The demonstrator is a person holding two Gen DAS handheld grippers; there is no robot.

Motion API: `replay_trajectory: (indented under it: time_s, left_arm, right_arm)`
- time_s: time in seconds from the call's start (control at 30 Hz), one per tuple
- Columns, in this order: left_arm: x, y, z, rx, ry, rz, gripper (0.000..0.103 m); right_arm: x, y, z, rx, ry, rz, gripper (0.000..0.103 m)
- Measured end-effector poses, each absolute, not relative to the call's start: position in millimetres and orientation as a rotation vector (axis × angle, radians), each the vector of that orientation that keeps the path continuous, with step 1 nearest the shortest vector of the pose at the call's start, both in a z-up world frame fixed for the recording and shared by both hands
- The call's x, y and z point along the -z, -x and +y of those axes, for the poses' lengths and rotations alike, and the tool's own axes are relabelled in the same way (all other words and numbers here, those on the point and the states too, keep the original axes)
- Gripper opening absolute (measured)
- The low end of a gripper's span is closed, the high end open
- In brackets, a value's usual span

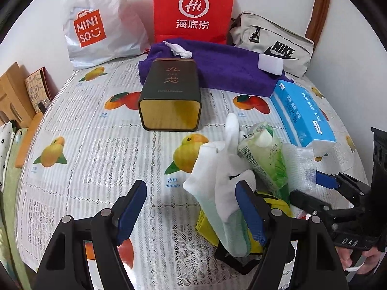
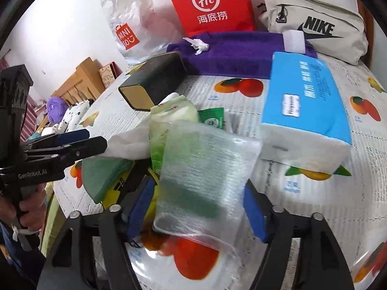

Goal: Organize soft objects
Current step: 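Grasp the clear mesh bag with the right gripper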

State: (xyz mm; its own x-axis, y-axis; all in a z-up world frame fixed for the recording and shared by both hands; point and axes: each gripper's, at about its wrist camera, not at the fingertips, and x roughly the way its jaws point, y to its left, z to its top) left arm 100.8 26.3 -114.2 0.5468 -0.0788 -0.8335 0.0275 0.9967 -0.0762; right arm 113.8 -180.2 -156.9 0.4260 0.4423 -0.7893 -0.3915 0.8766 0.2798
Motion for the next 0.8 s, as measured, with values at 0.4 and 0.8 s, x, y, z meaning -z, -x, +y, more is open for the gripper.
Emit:
replay_trajectory:
  time_s: [0.4, 0.8]
  left_arm:
    - [115, -98, 29, 0.080, 0.073, 0.984, 0.074]
    - [133, -128, 5, 0.194, 0.049, 1.024, 0.074]
  right_arm:
    - [149, -106, -187, -0.508, -0.008, 0.960, 0.012]
    - [134, -102, -219, -0.454, -0.004, 0.915, 0.009]
